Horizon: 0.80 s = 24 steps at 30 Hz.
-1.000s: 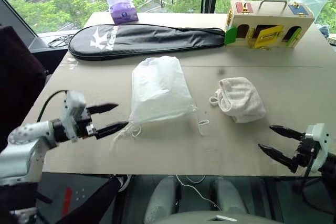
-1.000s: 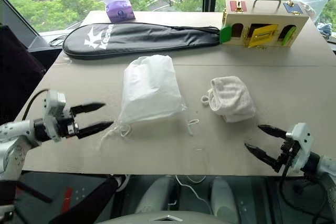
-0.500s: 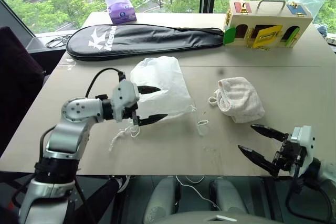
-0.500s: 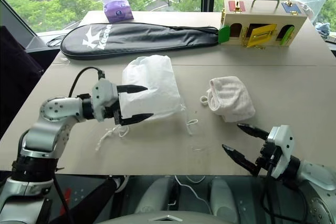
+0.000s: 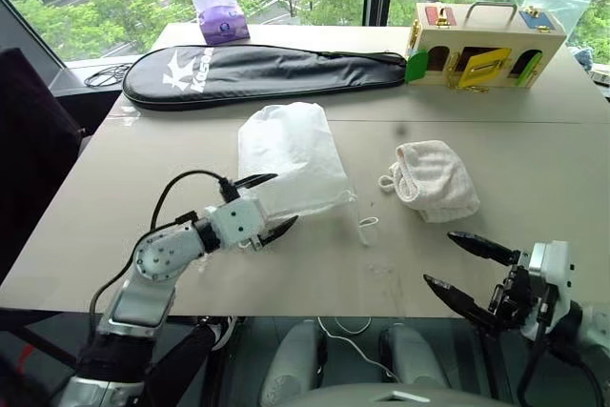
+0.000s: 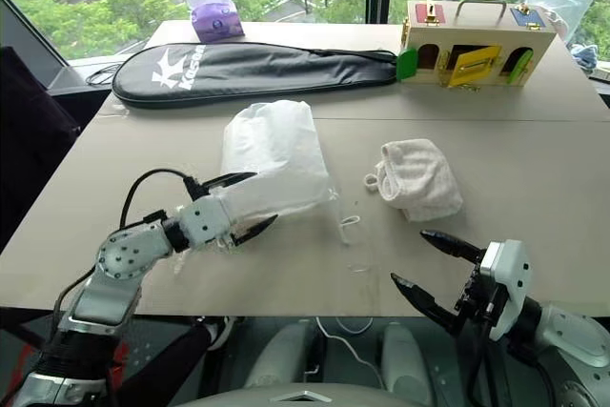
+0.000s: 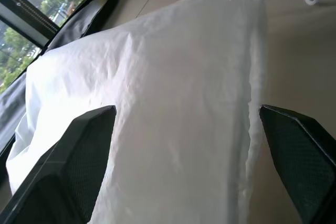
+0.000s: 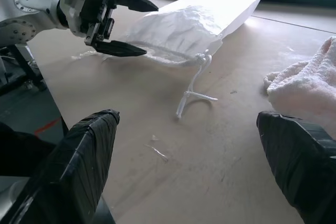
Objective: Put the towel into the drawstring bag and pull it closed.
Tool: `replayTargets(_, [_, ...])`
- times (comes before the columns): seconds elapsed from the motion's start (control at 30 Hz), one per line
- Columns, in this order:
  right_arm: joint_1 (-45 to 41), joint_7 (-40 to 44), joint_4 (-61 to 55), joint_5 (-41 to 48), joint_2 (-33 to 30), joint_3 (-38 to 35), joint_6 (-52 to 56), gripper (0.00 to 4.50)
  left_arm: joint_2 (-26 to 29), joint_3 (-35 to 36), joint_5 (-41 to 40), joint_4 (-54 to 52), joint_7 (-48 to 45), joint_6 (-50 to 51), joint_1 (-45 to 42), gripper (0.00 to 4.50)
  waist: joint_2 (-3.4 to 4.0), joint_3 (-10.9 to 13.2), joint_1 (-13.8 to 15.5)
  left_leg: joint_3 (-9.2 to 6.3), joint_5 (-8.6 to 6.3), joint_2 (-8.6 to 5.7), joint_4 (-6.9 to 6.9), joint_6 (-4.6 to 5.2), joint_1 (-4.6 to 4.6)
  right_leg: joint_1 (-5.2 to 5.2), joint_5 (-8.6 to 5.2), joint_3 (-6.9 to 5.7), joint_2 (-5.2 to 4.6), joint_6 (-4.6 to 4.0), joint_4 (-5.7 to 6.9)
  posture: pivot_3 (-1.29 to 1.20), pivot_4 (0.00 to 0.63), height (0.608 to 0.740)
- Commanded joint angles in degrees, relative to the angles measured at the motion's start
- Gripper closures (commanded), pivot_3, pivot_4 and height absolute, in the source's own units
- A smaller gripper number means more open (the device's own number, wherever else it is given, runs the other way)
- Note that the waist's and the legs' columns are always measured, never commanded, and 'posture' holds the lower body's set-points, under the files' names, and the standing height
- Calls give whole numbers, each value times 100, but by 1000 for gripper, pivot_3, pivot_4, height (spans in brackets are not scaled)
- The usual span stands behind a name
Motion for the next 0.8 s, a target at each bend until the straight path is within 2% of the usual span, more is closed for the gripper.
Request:
replayTargets(0.03, [-4,21,-118,84,-44,-132,-101,0,-73,63,450,204,571,-817,95,15,-5,-3,8,-1,0,0,0,0,0,0,0,-1,-2,0,0,0,150,740])
replayTargets(0.27, [-20,-12,-158,224,-131,-230,30,0,-282,55,2236,234,2287,-1793,265,15,-14,-9,11,-1,0,-5,0,0,-2,2,1,-5,-13,1,-1,0,150,740])
replayTargets(0.43, [48,3,-181,318,-224,-329,82,0,-390,162,3209,18,3255,-1567,454,15,-15,-10,4,-1,0,-4,0,0,-1,2,1,-5,-13,1,-1,0,150,740])
replayTargets(0.53, [21,15,-144,372,-281,-396,110,0,-407,139,3507,7,3550,-1357,524,15,-16,-11,5,-1,0,-4,0,0,-1,2,1,-6,-13,2,-1,0,150,740])
replayTargets(0.8, [-43,76,-36,408,-346,-441,112,0,-490,59,3475,-144,3894,-1170,432,15,-17,-12,5,-2,0,-4,0,0,-2,2,1,-8,-14,2,0,0,150,740])
